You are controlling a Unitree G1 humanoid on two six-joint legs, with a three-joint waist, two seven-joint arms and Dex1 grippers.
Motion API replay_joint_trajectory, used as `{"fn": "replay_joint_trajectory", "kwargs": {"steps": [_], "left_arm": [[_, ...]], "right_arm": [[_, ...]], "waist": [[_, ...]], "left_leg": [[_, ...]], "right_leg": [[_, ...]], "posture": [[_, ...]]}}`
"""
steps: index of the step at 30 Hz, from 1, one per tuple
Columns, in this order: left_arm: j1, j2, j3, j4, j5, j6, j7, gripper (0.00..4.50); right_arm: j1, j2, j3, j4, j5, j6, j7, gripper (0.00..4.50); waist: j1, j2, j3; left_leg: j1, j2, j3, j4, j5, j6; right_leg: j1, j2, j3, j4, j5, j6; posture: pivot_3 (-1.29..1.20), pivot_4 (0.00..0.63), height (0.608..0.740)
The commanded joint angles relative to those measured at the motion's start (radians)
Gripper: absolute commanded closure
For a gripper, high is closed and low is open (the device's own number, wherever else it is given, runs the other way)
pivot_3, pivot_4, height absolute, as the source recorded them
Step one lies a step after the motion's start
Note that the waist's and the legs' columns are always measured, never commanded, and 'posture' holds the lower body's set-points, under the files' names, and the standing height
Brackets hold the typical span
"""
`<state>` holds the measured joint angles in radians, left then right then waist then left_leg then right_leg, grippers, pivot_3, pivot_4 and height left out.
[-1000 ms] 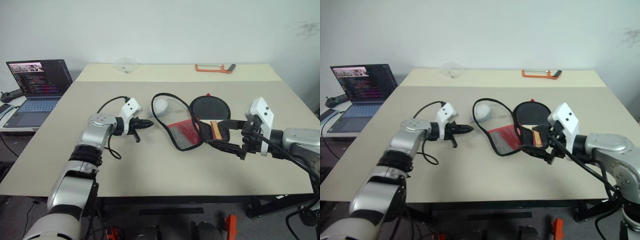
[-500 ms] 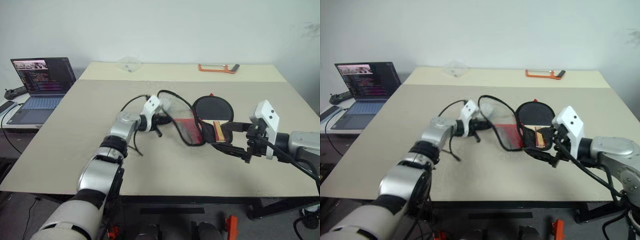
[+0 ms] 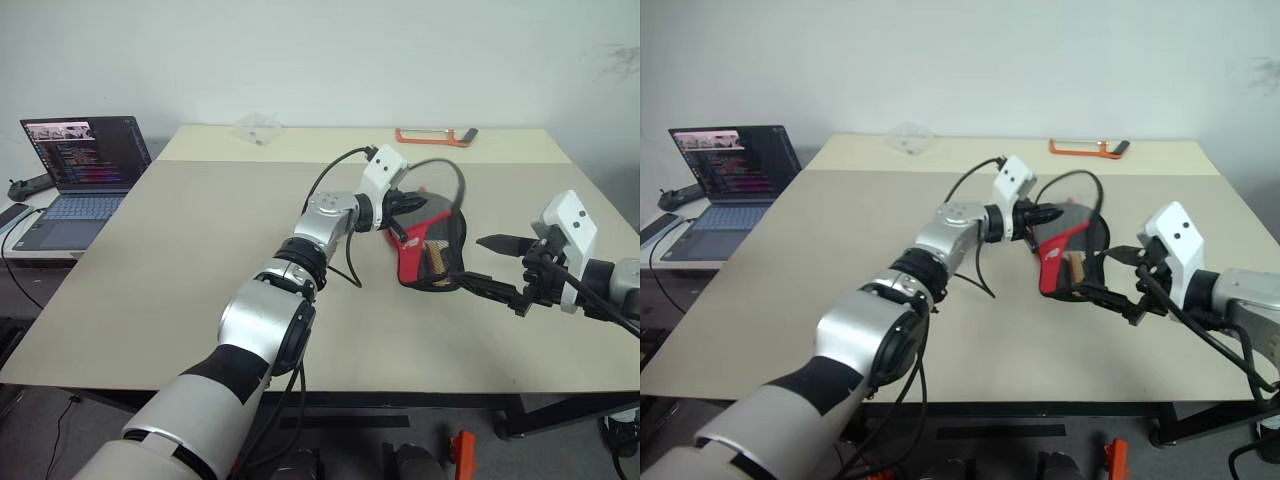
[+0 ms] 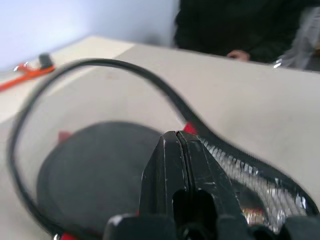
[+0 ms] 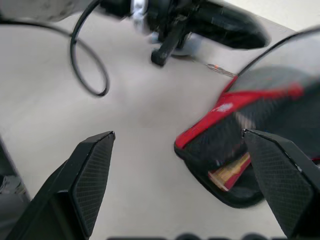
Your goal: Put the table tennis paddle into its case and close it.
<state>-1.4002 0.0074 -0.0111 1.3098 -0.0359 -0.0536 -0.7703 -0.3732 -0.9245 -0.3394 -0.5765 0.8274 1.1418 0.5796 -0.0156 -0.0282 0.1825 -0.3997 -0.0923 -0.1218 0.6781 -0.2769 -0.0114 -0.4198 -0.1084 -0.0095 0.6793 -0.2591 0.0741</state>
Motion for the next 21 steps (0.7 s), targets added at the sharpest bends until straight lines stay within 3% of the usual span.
{"fn": "replay_joint_trajectory", "kwargs": {"steps": [1,5,11,16,21], "left_arm": [[-0.025,0.028,0.019,-0.015,0.012,-0.046,0.014,4.49],[0.006,0.091,0.043,-0.04,-0.009,-0.066,-0.091,4.49],[0.11,0.229,0.072,-0.179,-0.076,-0.01,-0.357,4.49],[0.242,0.32,0.064,-0.43,-0.155,0.148,-0.552,4.49],[0.354,0.41,0.062,-0.688,-0.222,0.322,-0.6,4.49]], "right_arm": [[-0.036,0.032,-0.014,0.056,-0.038,-0.023,-0.067,0.0],[-0.088,0.098,0.072,0.181,-0.142,-0.082,-0.133,0.0],[-0.258,0.249,0.242,0.551,-0.368,-0.248,-0.222,0.0],[-0.371,0.338,0.297,0.851,-0.496,-0.371,-0.241,0.0],[-0.449,0.401,0.303,1.084,-0.571,-0.478,-0.233,0.0]], "waist": [[-0.001,0.0,0.0],[-0.005,0.0,0.0],[-0.022,0.001,0.0],[-0.022,0.001,-0.001],[-0.022,0.001,0.0]], "left_leg": [[0.0,0.0,0.0,0.0,0.0,0.0],[0.0,0.0,0.0,0.0,0.001,-0.002],[0.001,0.0,0.001,0.0,0.002,-0.004],[0.0,0.0,0.001,0.0,0.002,-0.004],[-0.001,0.0,0.0,-0.001,0.002,-0.004]], "right_leg": [[0.0,0.0,0.0,0.0,0.0,0.0],[0.0,0.0,0.001,0.0,0.0,0.0],[-0.001,0.001,0.002,0.001,0.0,0.0],[-0.002,0.0,0.002,0.0,0.0,0.0],[-0.003,0.0,0.001,-0.001,0.0,0.0]], "posture": [[0.0,0.15,0.74],[0.0,0.15,0.74],[0.0,0.15,0.74],[0.0,0.15,0.74],[0.0,0.15,0.74]]}}
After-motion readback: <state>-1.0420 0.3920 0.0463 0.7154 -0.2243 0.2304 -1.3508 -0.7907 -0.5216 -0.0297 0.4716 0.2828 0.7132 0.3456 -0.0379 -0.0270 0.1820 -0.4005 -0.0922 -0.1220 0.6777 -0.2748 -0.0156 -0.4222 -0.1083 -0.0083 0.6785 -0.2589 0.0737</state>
